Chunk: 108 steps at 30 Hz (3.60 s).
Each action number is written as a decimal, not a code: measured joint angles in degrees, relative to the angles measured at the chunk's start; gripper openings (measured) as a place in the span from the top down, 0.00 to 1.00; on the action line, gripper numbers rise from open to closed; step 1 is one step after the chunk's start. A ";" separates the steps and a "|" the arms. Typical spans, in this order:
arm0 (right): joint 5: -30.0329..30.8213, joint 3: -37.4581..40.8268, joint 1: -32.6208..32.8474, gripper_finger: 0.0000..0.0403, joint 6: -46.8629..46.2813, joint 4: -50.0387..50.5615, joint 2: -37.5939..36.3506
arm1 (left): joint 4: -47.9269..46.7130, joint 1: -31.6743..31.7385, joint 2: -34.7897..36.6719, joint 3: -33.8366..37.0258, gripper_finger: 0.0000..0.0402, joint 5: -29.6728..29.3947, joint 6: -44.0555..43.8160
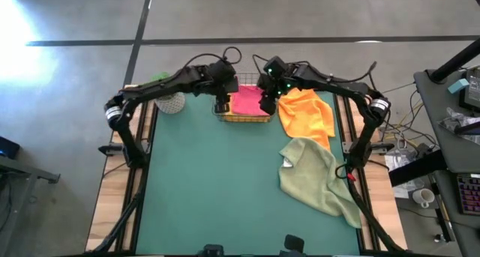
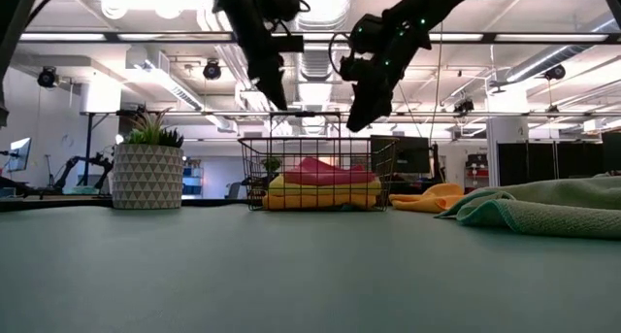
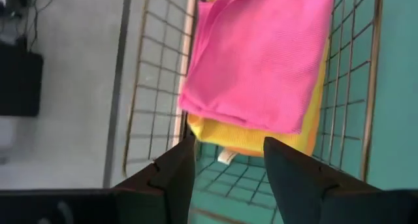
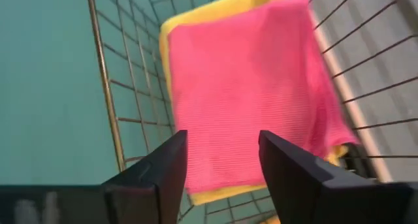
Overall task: Fold microfiber towels
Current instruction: Fold the green microfiber cloth
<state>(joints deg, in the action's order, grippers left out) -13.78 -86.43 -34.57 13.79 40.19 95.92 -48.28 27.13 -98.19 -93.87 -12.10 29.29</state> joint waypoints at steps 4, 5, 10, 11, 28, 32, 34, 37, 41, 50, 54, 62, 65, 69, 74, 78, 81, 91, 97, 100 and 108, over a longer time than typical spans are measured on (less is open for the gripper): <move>-0.87 0.04 -1.22 0.54 0.28 -3.09 0.07 | -0.86 0.26 3.37 1.59 0.59 -0.19 -5.15; -1.83 0.04 -1.47 0.55 0.11 -4.48 0.64 | -0.88 0.25 4.27 2.36 0.59 -0.20 -6.52; -4.21 0.09 -2.01 0.59 -1.86 -7.85 5.25 | 0.11 0.22 9.03 8.11 0.59 -0.17 -10.04; -4.23 0.06 -2.01 0.60 -2.04 -7.64 6.15 | 0.40 0.22 9.94 9.41 0.59 -0.18 -10.80; 0.95 -9.25 -2.44 0.96 -3.77 -8.22 18.73 | 6.05 0.22 14.57 19.22 0.59 -0.16 -16.95; 2.28 -14.93 -2.60 0.98 -3.77 -6.07 22.29 | 6.00 0.22 14.51 19.22 0.59 -0.16 -16.97; 2.45 -17.86 -2.60 0.98 -3.73 -4.14 24.01 | 5.92 0.22 14.51 19.22 0.59 -0.16 -16.97; 2.40 -21.90 -2.57 0.98 -3.62 -2.04 25.72 | 5.87 0.20 14.51 19.22 0.59 -0.16 -16.98; 2.41 -27.23 -2.56 0.98 -2.28 1.06 26.61 | 5.85 0.20 14.51 19.22 0.59 -0.16 -16.99; 1.79 -28.06 -2.92 0.98 -0.73 8.22 19.25 | 5.78 0.12 14.50 19.22 0.59 -0.16 -16.97; 1.99 -24.51 -1.78 0.98 -0.32 12.87 13.74 | 5.74 -0.23 14.53 19.24 0.59 -0.16 -16.99; 2.95 -7.66 1.19 0.98 -6.01 12.71 -2.85 | 5.76 -2.88 14.58 19.43 0.59 -0.13 -16.95; 6.12 0.23 3.52 0.98 -12.49 11.49 -10.34 | 5.83 -4.00 14.60 20.31 0.59 -0.13 -16.93; 8.15 9.25 7.72 0.98 -21.76 11.27 -19.71 | 7.36 -5.68 14.67 22.88 0.59 -0.13 -16.90; 15.80 17.70 16.69 0.98 -34.38 10.03 -28.01 | 10.75 -8.31 14.67 26.17 0.59 -0.05 -16.87; 21.29 23.72 23.33 0.98 -45.10 10.03 -31.48 | 11.69 -10.32 14.67 27.81 0.59 0.00 -16.88; 22.47 27.73 27.69 0.98 -52.80 10.02 -32.06 | 11.95 -11.56 14.67 27.81 0.59 0.00 -16.88; 23.30 36.79 34.14 0.98 -65.97 4.46 -29.63 | 11.84 -14.91 14.75 27.83 0.59 -0.13 -17.55; 22.00 37.71 34.47 0.93 -66.77 0.68 -26.10 | 11.79 -16.24 14.75 27.83 0.59 -0.13 -18.47; 19.28 37.64 34.45 0.85 -65.59 -3.37 -23.29 | 11.82 -16.39 14.75 27.85 0.59 -0.13 -18.50; 16.92 35.05 34.43 0.59 -64.12 -5.45 -12.49 | 11.79 -16.52 14.75 27.85 0.59 -0.13 -20.01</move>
<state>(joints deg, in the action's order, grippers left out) 3.14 -51.39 -0.14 -50.33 34.74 83.43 -36.49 10.61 -83.44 -66.02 -12.23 9.28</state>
